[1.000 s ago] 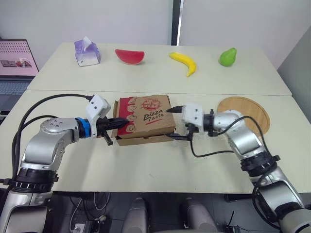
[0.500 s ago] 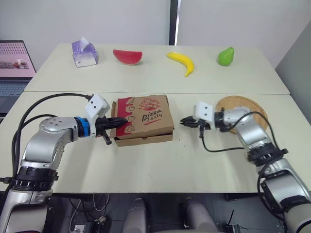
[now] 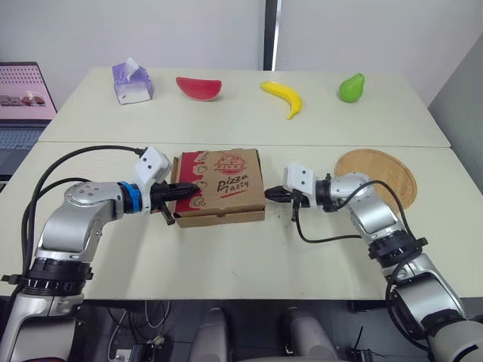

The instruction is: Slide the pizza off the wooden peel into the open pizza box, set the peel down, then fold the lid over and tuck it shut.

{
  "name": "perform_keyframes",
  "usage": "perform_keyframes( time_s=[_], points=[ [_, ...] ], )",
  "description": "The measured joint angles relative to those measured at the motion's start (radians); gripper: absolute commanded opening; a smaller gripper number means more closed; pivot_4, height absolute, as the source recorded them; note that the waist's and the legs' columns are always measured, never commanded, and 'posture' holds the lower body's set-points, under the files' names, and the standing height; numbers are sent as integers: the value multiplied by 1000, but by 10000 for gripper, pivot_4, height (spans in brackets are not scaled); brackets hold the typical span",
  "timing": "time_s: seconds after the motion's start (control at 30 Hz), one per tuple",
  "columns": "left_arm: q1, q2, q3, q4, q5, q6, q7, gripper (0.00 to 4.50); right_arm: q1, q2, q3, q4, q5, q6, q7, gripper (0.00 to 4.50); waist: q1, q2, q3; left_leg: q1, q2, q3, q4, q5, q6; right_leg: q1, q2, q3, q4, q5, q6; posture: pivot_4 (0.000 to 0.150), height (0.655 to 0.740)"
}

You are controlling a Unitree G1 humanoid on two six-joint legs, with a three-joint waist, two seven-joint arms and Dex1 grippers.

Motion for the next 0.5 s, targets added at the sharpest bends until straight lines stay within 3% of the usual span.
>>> perform_keyframes(
  time_s=[0.2, 0.37, 0.5],
  points=[
    [0, 0, -2, 0, 1, 0, 0, 0, -57, -9, -61, 41, 21, -10, -20, 426, -1, 0, 0, 0, 0, 0, 0, 0, 0, 0, 0, 0, 0, 0, 0, 1500, 7400],
    [1, 0, -2, 0, -1, 0, 0, 0, -37, 106, -74, -118, 133, 154, -42, 426, -1, 0, 0, 0, 0, 0, 0, 0, 0, 0, 0, 0, 0, 0, 0, 1500, 7400],
    [5, 0, 10, -2, -13, 2, 1, 0, 5, 124, -15, -160, 109, 191, -66, 426, 4, 0, 0, 0, -1, 0, 1, 0, 0, 0, -1, 0, 0, 0, 0, 1500, 7400]
  ],
)
